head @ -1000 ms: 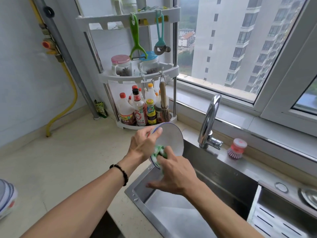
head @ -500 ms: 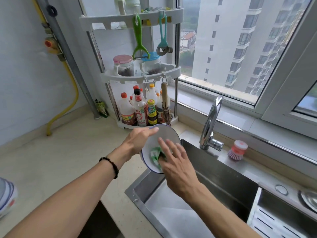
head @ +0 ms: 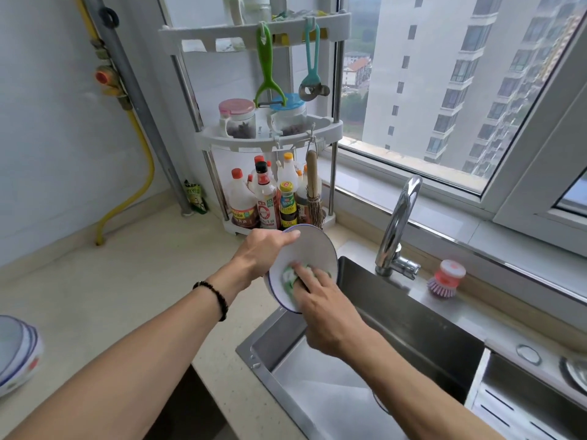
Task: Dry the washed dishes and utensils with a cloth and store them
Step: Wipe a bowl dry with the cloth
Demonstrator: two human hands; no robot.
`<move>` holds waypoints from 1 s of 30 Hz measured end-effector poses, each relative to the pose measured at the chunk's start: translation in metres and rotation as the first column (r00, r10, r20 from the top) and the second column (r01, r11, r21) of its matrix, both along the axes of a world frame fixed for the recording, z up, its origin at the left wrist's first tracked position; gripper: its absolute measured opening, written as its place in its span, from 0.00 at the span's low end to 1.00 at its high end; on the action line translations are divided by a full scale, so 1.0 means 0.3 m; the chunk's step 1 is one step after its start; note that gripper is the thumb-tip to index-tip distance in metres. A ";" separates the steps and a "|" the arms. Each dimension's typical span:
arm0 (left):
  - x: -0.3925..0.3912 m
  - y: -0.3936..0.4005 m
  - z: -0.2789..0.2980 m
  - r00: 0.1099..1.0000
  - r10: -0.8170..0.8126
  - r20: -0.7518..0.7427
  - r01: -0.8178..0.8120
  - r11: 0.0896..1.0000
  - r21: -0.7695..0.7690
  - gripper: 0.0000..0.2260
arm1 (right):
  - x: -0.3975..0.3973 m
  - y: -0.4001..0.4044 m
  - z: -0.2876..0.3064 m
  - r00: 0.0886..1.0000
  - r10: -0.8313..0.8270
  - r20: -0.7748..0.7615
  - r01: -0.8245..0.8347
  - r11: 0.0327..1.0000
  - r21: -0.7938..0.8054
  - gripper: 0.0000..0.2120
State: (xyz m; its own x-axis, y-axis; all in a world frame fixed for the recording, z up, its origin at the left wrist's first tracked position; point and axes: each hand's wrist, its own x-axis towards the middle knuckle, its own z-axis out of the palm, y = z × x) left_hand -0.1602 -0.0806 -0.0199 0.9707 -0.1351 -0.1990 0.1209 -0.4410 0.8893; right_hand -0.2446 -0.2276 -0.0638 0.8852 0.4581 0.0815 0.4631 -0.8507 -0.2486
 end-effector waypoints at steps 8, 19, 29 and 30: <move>-0.003 -0.007 -0.024 0.996 0.083 -0.044 -0.086 0.994 -0.064 0.27 | 0.017 -0.050 0.024 0.997 0.041 0.066 -0.037 0.997 -0.068 0.34; 0.010 0.012 0.050 0.978 -0.070 -0.198 0.086 0.993 0.075 0.19 | -0.014 -0.065 0.006 0.997 0.075 0.034 -0.075 0.997 -0.004 0.29; -0.132 -0.070 -0.103 0.976 0.207 -0.062 -0.211 0.852 -0.479 0.26 | 0.023 0.037 0.025 0.990 -0.100 -0.098 0.126 0.941 0.314 0.20; -0.129 -0.078 -0.100 0.965 0.259 -0.033 -0.245 0.857 -0.454 0.25 | 0.013 0.057 0.026 0.986 -0.053 -0.159 0.112 0.915 0.388 0.21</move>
State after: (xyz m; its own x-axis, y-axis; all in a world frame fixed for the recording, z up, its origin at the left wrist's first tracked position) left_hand -0.1990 -0.1039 -0.0498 0.9879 0.0466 -0.1479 0.1456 0.0499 0.9881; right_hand -0.2408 -0.2104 -0.0559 0.9341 0.3391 0.1113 0.3303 -0.7032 -0.6296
